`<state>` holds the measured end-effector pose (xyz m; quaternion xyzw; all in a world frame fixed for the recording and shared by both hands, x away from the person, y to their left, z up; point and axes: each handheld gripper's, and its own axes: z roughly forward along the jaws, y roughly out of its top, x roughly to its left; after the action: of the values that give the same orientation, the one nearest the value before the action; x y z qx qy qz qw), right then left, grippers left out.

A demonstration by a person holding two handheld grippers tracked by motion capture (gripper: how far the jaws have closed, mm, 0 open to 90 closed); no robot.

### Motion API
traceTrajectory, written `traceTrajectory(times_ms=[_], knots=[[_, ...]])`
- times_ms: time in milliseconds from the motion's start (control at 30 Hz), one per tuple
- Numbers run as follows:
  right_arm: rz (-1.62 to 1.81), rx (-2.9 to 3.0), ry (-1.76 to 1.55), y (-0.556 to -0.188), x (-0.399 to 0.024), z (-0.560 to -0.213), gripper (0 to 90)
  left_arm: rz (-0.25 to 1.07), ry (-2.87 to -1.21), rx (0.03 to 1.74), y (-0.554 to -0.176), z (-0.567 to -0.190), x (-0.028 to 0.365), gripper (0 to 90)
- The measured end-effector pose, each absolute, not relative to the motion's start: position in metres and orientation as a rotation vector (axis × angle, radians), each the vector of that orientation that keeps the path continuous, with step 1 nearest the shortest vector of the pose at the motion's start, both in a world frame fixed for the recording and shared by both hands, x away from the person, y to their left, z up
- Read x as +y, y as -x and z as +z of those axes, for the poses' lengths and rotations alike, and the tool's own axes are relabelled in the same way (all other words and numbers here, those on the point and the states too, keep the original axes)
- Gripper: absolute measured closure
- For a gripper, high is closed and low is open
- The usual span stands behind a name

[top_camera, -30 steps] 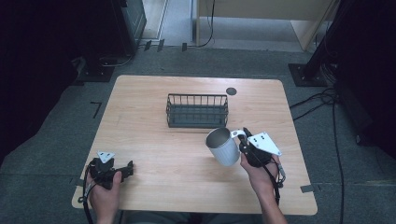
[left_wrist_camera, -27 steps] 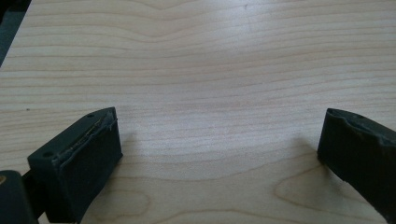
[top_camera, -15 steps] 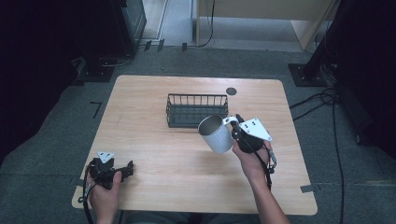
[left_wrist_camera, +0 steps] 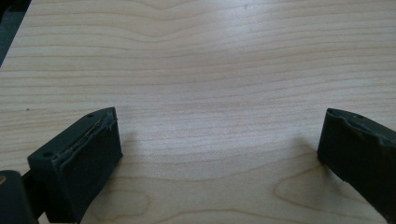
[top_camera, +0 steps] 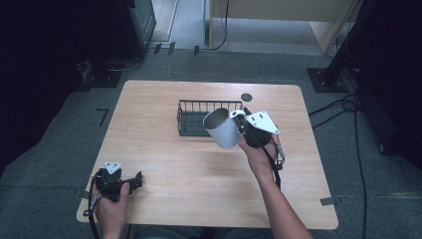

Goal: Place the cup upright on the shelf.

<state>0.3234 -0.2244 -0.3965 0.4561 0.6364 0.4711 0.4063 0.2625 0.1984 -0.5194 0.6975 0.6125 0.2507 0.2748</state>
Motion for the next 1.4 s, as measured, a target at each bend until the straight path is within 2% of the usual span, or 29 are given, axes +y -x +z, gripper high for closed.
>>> traceTrajectory(times_ms=[767, 1400], knots=[[1.181, 1.564, -1.14, -0.389, -0.193, -0.379, 77.0, 0.674, -1.877, 1.646, -0.263, -0.519, 0.198, 0.0], [1.144, 1.532, -1.184, -0.427, -0.166, -0.396, 77.0, 0.675, -1.877, 1.646, -0.263, -0.519, 0.198, 0.0]])
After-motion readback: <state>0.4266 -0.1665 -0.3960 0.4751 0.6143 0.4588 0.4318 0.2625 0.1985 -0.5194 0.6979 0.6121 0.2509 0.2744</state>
